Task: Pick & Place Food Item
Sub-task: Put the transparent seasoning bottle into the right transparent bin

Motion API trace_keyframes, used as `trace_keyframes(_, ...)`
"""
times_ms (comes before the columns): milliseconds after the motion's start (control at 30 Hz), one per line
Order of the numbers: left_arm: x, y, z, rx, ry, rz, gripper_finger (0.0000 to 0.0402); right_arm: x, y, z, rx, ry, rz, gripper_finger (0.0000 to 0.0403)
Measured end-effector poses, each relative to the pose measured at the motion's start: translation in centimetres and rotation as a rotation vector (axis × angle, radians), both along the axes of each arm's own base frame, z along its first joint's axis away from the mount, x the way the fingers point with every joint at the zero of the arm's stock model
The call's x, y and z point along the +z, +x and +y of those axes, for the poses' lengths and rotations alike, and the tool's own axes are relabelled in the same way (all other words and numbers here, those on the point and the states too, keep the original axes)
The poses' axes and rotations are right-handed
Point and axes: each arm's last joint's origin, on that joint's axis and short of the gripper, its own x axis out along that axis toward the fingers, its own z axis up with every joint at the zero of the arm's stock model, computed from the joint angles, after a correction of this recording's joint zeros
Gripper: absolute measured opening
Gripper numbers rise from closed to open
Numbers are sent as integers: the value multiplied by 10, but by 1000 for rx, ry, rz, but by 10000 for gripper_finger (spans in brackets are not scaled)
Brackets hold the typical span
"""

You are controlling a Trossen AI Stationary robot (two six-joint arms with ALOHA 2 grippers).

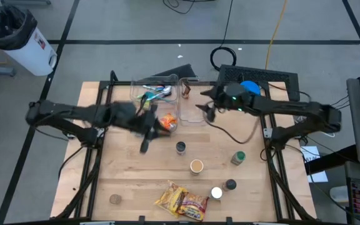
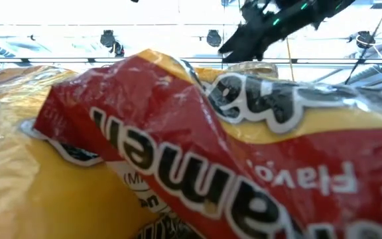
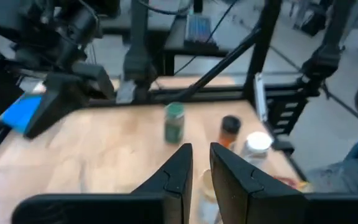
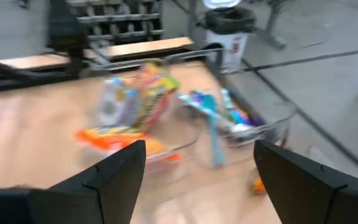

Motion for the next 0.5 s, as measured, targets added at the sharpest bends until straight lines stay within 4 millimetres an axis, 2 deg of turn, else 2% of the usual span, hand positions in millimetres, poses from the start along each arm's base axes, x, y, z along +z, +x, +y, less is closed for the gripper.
trace_keyframes(133,-19,-16,-38,70,-13,-92,63,15,-23,33,84,42,19,288)
trace_keyframes(233,-35,-34,-58,162,-50,-158,63,15,-36,56,177,33,-6,281)
trace_keyframes(400,-67,-51,-77,212,-209,-181,63,6,-49,85,315,-19,-85,275)
trace_keyframes(500,-81,-49,-80,221,-318,-175,63,-1,-53,95,375,-57,-152,275)
